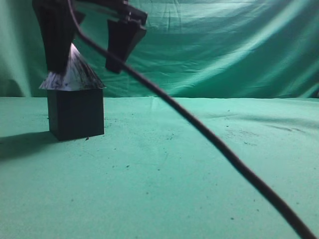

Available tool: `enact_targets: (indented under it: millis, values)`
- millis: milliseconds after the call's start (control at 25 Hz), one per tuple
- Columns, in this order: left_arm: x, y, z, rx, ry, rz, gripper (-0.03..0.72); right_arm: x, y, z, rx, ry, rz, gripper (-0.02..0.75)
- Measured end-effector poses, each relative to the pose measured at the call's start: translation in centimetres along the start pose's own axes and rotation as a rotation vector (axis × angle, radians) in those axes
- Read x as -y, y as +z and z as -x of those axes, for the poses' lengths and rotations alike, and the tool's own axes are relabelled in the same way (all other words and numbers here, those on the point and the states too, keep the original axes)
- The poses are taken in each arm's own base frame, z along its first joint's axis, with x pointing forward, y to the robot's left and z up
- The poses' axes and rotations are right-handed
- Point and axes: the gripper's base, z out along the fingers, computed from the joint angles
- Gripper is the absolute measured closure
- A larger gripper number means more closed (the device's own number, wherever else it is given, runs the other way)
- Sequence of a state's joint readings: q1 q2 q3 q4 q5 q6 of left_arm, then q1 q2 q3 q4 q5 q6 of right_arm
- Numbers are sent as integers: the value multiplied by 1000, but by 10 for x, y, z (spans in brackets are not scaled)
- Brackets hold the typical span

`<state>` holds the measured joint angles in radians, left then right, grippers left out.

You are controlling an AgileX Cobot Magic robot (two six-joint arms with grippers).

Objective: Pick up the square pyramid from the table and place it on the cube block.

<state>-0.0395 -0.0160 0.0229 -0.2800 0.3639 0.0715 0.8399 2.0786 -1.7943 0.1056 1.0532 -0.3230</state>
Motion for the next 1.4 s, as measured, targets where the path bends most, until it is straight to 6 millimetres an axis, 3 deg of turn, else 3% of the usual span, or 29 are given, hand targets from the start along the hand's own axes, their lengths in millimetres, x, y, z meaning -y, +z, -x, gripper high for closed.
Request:
enact_targets:
  millis: [160,200,400,440,520,560,800,960,1160,1400]
  values:
    - [0,0,0,0,0,0,688,-1,-46,13,66,-14,-18,93]
    - [0,0,0,0,0,0,688,-2,-60,14,72,-16,-19,145]
    - [0,0,0,0,0,0,688,-3,-134,24,218,5,-99,608]
    - [0,0,0,0,0,0,688,-3,-147,22,241,9,-113,660]
    - [0,0,0,0,0,0,688,-5,-176,14,284,17,-155,667]
    - [0,0,0,0,0,0,688,-6,-191,8,306,30,-181,738]
    - [0,0,0,0,0,0,688,-4,-264,-46,410,156,-260,738]
    - [0,0,0,0,0,0,688,-12,-276,-93,376,206,-267,738]
    - [0,0,0,0,0,0,688,-32,-263,-144,376,207,-244,738]
    - [0,0,0,0,0,0,688,-54,-256,-199,527,200,-251,738]
